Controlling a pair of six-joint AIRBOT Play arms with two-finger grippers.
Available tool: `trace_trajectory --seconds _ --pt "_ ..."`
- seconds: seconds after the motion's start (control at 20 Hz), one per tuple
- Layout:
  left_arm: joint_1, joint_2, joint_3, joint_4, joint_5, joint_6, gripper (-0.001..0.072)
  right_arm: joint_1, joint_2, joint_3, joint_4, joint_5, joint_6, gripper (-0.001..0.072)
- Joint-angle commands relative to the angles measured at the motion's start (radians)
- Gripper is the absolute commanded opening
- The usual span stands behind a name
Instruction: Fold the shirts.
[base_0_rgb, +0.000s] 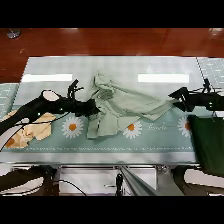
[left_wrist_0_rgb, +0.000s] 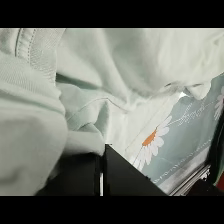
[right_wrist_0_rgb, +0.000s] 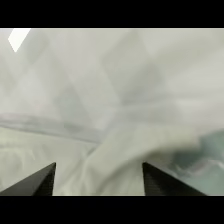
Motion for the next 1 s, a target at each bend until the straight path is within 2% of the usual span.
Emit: trace_trajectory --seconds 0.0,0.05,0.25,0.35,0.45,0.55,0.65,0.75,0.95 --pt "0.002 -0.001 0.002 0.0 0.0 0.0 0.0028 0.07 -0.134 0.111 -0.002 0.007 0.067 0.0349" --pt "0.005 0.0 0.006 0.0 0.002 0.001 0.0028 0.08 -0.152 0.134 0.0 0.029 0.052 0.0015" --pt "0.07 0.042 0.137 -0.001 -0.01 0.008 0.0028 0.091 -0.132 0.316 -0.005 0.171 0.005 0.0019" --pt "0.128 0.092 0.312 0.0 0.026 0.05 0.0028 0.095 -0.077 0.516 0.016 0.23 0.02 0.0018" --pt "0.184 0.129 0.541 0.0 0.109 0.048 0.0027 0.116 -0.018 0.786 0.011 0.248 0.05 0.0018" --pt "0.232 0.148 0.775 0.0 0.133 0.037 0.0027 0.138 0.031 1.067 -0.089 0.3 0.097 0.0018" --pt "0.281 0.167 0.98 0.011 0.099 0.037 0.0027 0.166 0.106 1.27 -0.293 0.37 0.166 0.0018" --pt "0.333 0.197 1.135 0.084 0.021 -0.005 0.0027 0.174 0.252 1.274 -0.37 0.374 0.169 0.0019" --pt "0.422 0.32 1.269 0.366 -0.163 -0.121 0.0027 0.174 0.548 1.171 -0.461 0.407 0.14 0.0018"
